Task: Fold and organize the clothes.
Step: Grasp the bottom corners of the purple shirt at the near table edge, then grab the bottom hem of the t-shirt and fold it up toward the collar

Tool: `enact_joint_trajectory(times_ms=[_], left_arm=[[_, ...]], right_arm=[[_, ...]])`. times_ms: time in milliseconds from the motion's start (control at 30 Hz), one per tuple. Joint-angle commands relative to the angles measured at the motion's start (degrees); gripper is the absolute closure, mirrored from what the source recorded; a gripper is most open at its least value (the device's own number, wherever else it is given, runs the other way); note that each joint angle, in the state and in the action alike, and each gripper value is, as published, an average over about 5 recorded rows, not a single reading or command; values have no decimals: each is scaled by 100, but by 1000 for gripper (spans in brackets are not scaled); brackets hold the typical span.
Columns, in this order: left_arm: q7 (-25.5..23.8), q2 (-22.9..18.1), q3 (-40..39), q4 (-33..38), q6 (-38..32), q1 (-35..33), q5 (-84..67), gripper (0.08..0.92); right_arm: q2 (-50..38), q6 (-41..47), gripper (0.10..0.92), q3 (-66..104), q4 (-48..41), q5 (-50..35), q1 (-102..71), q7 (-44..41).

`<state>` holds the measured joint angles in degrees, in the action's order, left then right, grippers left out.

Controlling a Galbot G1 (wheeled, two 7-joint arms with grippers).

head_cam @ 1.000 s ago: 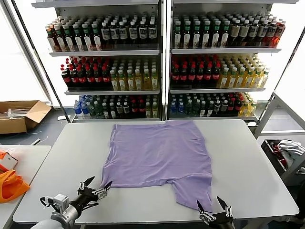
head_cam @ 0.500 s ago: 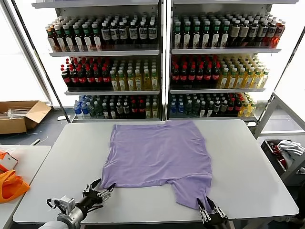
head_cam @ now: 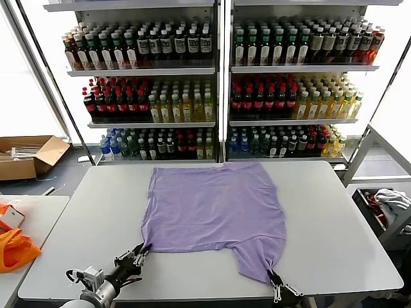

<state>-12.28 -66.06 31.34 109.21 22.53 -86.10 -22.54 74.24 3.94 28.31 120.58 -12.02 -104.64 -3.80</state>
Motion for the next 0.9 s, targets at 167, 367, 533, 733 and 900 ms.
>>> enact_joint_trajectory(times_ms=[167, 367, 533, 733, 900], left_arm=[[50, -136, 95, 350, 33, -238, 85, 906], [124, -217, 271, 830, 238, -457, 52, 907], [177, -295, 539, 1287, 360, -795, 108, 907], [192, -366, 852, 1890, 507, -1314, 114, 907], [505, -463, 1019, 2516, 865, -1770, -744, 907]], right_arm=[[-54, -455, 912, 86, 421, 117, -202, -225], [-181, -704, 912, 310, 722, 198, -710, -407], [-253, -792, 912, 471, 923, 123, -1217, -489], [-273, -838, 912, 623, 1125, -139, -1735, -600], [-183, -880, 912, 787, 1294, -271, -1942, -743]])
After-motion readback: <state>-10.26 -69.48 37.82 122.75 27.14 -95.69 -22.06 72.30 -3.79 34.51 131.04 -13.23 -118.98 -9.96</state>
